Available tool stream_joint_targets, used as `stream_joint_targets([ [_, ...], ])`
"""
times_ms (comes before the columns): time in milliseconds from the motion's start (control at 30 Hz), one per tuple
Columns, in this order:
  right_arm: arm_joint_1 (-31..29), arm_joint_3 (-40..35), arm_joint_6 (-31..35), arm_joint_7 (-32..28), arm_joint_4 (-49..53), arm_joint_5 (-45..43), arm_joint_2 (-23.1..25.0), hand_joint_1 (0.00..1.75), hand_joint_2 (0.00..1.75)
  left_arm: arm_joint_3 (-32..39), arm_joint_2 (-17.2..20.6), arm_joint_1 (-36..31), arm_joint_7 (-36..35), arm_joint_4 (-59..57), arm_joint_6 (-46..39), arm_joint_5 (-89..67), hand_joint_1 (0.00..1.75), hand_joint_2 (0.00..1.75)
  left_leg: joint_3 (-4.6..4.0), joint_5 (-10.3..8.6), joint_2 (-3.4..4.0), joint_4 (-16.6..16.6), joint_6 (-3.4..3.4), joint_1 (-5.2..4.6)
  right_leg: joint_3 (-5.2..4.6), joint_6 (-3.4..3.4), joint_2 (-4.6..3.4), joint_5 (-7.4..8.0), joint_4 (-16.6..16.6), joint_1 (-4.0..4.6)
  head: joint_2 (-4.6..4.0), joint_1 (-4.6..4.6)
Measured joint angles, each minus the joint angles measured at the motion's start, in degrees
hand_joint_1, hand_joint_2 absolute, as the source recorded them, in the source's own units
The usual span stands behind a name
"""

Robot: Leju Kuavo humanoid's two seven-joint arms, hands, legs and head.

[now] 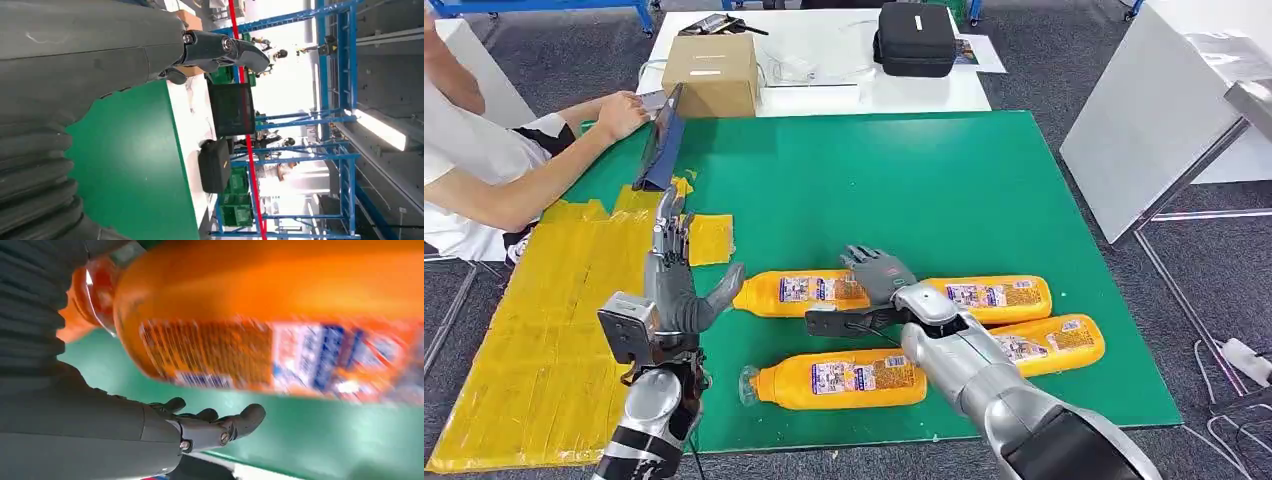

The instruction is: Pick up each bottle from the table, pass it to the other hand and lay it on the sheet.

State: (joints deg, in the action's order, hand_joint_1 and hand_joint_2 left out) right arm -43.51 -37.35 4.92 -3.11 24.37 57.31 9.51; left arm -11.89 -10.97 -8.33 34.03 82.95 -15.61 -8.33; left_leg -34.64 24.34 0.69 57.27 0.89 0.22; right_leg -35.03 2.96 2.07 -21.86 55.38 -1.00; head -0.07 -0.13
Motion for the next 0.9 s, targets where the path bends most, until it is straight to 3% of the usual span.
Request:
stream_joint_targets([
  [133, 0.0, 0.0, 0.0, 0.9, -1.4, 0.5, -0.1, 0.94, 1.75, -0.3, 0.0, -0.1, 0.1, -0.6, 0.0, 0.2, 0.0, 1.75, -0.01, 0.0, 0.0, 0.0, 0.0, 0.0, -0.01, 0.0, 0.0, 0.0, 0.0, 0.0, 0.0, 0.0],
  [167, -0.1, 0.0, 0.1, 1.0, -1.6, 0.5, -0.2, 1.29, 1.75, -0.3, 0.0, -0.1, 0.1, -0.7, 0.0, 0.2, 0.0, 1.75, 0.0, 0.0, 0.0, 0.0, 0.0, 0.0, -0.01, 0.0, 0.0, 0.0, 0.0, 0.0, 0.0, 0.0],
  [367, -0.3, 0.0, 0.4, 1.0, -2.5, 0.6, -0.2, 1.57, 1.75, -0.7, 0.0, -0.3, 0.1, -1.2, 0.0, 0.2, 0.0, 1.75, 0.01, 0.0, 0.0, 0.0, 0.0, 0.0, 0.0, 0.0, 0.0, 0.0, 0.0, 0.0, 0.0, -0.02],
  [400, -0.3, 0.0, 0.8, 0.9, -2.5, 0.6, -0.2, 1.71, 1.75, -0.7, 0.0, -0.3, 0.1, -1.3, 0.0, 0.2, 0.0, 1.75, 0.01, 0.0, 0.0, 0.0, 0.0, 0.0, 0.0, 0.0, 0.0, 0.0, 0.0, 0.0, 0.0, 0.0],
  [533, -0.1, 0.0, 3.8, 0.3, -2.8, 1.1, -0.4, 1.66, 1.75, -0.8, 0.0, -0.3, 0.3, -1.4, -0.4, 0.2, 0.0, 1.75, 0.01, 0.0, 0.0, 0.0, 0.0, 0.0, 0.0, 0.0, 0.0, 0.0, 0.0, 0.0, 0.0, 0.0],
  [900, 2.2, 0.0, 13.9, 1.4, -2.9, 3.2, -0.8, 1.75, 1.75, -0.8, 0.0, 0.6, 0.2, -1.2, -0.8, -0.1, 0.0, 1.75, 0.0, 0.0, 0.0, 0.0, 0.0, 0.0, 0.0, 0.0, 0.0, -0.01, 0.0, 0.0, 0.0, 0.0],
])
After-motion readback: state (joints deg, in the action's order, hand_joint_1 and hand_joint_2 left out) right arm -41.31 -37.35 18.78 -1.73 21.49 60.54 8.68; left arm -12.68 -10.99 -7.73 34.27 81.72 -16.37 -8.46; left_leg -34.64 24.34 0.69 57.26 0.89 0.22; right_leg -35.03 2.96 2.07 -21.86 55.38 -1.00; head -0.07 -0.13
